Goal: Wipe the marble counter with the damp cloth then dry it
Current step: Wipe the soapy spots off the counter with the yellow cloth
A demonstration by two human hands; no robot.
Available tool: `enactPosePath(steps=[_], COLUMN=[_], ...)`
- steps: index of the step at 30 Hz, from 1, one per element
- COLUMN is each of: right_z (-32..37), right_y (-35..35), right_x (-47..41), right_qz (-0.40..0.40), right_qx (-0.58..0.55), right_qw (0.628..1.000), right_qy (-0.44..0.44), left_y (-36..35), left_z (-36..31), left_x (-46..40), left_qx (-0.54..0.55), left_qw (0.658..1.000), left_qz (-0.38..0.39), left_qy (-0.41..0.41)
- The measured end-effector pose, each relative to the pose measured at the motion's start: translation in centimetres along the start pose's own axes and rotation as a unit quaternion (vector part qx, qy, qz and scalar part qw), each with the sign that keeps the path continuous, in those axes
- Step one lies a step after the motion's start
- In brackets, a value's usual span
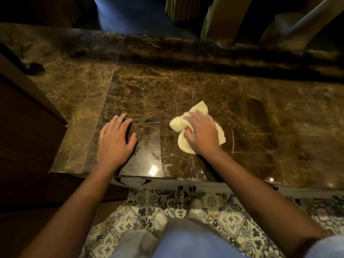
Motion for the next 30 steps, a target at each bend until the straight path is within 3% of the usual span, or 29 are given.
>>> enactPosePath(steps=[4, 10, 13, 17, 23, 30], right_z=[-0.9, -10.6, -14.4, -14.3, -5.2, 4.0], right_y=[2.3, 8.9, 8.4, 5.9, 2.6, 0.6], right_x=[7.5, 9.4, 9.4, 7.5, 3.0, 5.5], right_qz=[-0.018, -0.153, -0.160, -0.158, -0.076, -0.018], right_qx=[-0.040, -0.050, -0.078, -0.108, -0.184, -0.240], right_qw=[0.999, 0.979, 0.967, 0.960, 0.976, 0.970], right_qy=[0.012, -0.128, -0.183, -0.206, -0.093, 0.029], left_y=[-0.1, 0.3, -0.1, -0.7, -0.6, -0.6], left_z=[-0.5, -1.2, -0.8, -0.5, -0.4, -0.4], left_x=[-0.3, -3.4, -3.4, -3.3, -3.5, -3.5], left_qx=[-0.020, -0.019, -0.008, -0.016, -0.016, -0.001], left_qw=[1.000, 0.999, 0.999, 0.999, 0.998, 0.999], left_qz=[0.007, -0.003, -0.025, -0.050, -0.053, -0.053], left_qy=[0.005, 0.032, 0.024, 0.013, 0.014, 0.014])
Point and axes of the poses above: each hand's wrist, its own x-axis away from the middle knuckle, its own y-axis out of the back of the hand, z = x × y, the point moved 6 cm from there along -x, towards the middle knuckle, and after that the axes turned 9 degrees about x, right-handed, at the moved point
